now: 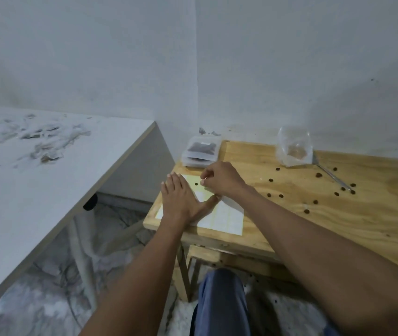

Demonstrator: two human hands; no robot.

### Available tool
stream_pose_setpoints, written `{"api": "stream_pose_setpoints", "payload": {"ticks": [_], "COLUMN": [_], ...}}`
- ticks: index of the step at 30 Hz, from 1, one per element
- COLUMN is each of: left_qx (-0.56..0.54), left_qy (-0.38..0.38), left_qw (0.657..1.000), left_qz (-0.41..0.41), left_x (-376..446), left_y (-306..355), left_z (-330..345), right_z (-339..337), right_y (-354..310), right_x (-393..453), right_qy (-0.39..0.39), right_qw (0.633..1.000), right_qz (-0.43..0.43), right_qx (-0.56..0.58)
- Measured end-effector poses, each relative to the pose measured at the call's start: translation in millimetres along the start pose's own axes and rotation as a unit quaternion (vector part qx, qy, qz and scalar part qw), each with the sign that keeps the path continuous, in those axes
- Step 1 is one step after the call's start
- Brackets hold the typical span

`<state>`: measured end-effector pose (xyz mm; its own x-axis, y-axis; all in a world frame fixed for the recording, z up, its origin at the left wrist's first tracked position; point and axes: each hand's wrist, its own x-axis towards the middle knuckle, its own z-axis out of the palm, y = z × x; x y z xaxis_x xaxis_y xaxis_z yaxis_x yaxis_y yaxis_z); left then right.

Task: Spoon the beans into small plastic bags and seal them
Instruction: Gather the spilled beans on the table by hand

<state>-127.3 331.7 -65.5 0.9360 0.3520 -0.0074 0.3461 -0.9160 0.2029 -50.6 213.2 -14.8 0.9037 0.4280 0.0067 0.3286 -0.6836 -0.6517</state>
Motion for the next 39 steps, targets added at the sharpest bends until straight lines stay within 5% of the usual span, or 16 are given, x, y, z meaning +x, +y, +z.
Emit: {"api": "stream_pose_setpoints", "payload": {"ticks": [9, 15, 21, 24, 28, 34, 39], "left_qx": [0.024, 0.012, -0.048, -0.013, -0.056, -0.050, -0.039], "left_qy": [-0.031, -0.022, 0.078, 0.189, 0.197, -0.023, -0.031], "left_qw": [0.999, 1.000, 0.996, 0.976, 0.955, 0.952, 0.965], "left_qz": [0.011, 0.003, 0.015, 0.105, 0.214, 0.302, 0.258], "left_x": [-0.3, 0.4, -9.2, -8.8, -12.6, -14.8, -10.2], "left_y": [1.2, 1.8, 3.8, 3.3, 19.7, 68.7, 72.7], "left_z": [-8.6, -6.1, -3.6, -1.6, 2.3, -1.0, 15.5], "right_z": [34.3, 32.1, -16.3, -43.8, -76.4, -93.9, -87.8], "right_y": [-9.7, -7.6, 12.6, 30.3, 52.8, 84.3, 102.1], "right_x": [16.0, 18.5, -14.6, -30.9, -48.6, -92.5, -120.3], "right_qy": [0.054, 0.015, 0.064, 0.084, 0.081, 0.024, -0.054], "right_qw": [0.993, 0.994, 0.988, 0.936, 0.863, 0.970, 0.995], "right_qz": [-0.029, -0.009, 0.084, 0.168, 0.250, 0.154, 0.051], "right_qx": [-0.100, -0.105, 0.109, 0.297, 0.433, 0.186, 0.073]}}
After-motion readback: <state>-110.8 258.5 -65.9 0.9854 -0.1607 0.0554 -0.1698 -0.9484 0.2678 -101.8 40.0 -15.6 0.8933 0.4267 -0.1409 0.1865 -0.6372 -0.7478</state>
